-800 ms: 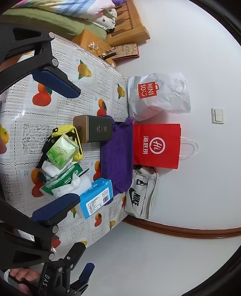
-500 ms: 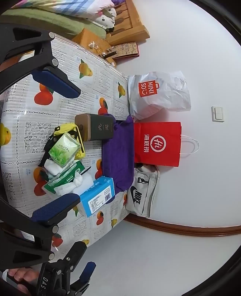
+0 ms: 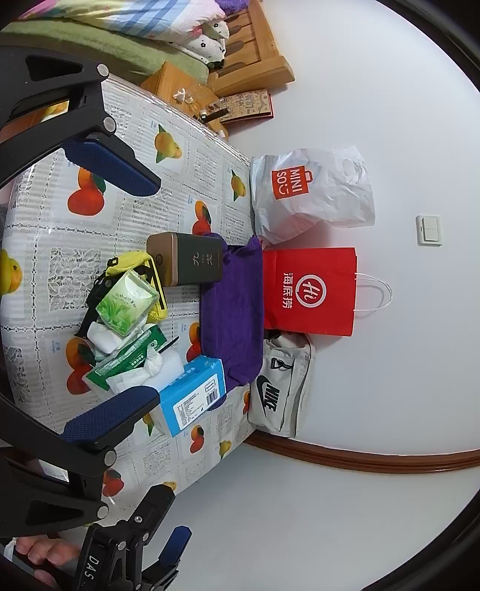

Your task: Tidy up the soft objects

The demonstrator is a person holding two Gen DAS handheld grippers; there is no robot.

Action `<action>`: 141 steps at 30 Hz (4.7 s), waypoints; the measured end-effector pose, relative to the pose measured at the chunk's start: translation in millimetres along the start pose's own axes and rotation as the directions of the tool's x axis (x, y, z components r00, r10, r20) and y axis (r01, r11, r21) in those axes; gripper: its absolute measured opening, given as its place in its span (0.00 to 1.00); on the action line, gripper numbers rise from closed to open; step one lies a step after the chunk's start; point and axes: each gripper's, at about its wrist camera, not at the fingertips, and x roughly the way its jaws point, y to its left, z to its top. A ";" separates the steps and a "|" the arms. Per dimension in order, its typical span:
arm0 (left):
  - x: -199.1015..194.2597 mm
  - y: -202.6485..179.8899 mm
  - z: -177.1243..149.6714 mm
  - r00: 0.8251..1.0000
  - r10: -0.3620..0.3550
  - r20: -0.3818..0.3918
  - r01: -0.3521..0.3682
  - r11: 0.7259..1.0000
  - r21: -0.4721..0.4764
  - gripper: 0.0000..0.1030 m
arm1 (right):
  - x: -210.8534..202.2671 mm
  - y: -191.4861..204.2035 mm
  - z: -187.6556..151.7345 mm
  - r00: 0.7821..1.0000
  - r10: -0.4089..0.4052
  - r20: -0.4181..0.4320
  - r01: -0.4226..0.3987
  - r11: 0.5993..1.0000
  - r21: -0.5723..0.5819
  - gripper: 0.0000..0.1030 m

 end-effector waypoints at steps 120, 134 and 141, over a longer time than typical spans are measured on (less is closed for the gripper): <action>155.8 63.5 -62.8 0.956 0.018 -0.292 -0.041 0.997 -0.072 1.00 | 183.6 24.9 -38.2 0.964 0.139 -0.227 -0.160 0.984 -0.076 0.38; 158.9 74.0 -68.4 0.958 -0.070 -0.280 0.041 0.993 -0.108 1.00 | 202.5 43.0 -43.9 0.967 0.107 -0.231 -0.146 0.977 -0.157 0.23; 161.3 77.1 -69.8 0.954 -0.085 -0.289 0.050 0.991 -0.128 1.00 | 187.9 34.5 -37.5 0.965 0.170 -0.198 -0.194 0.975 -0.110 0.20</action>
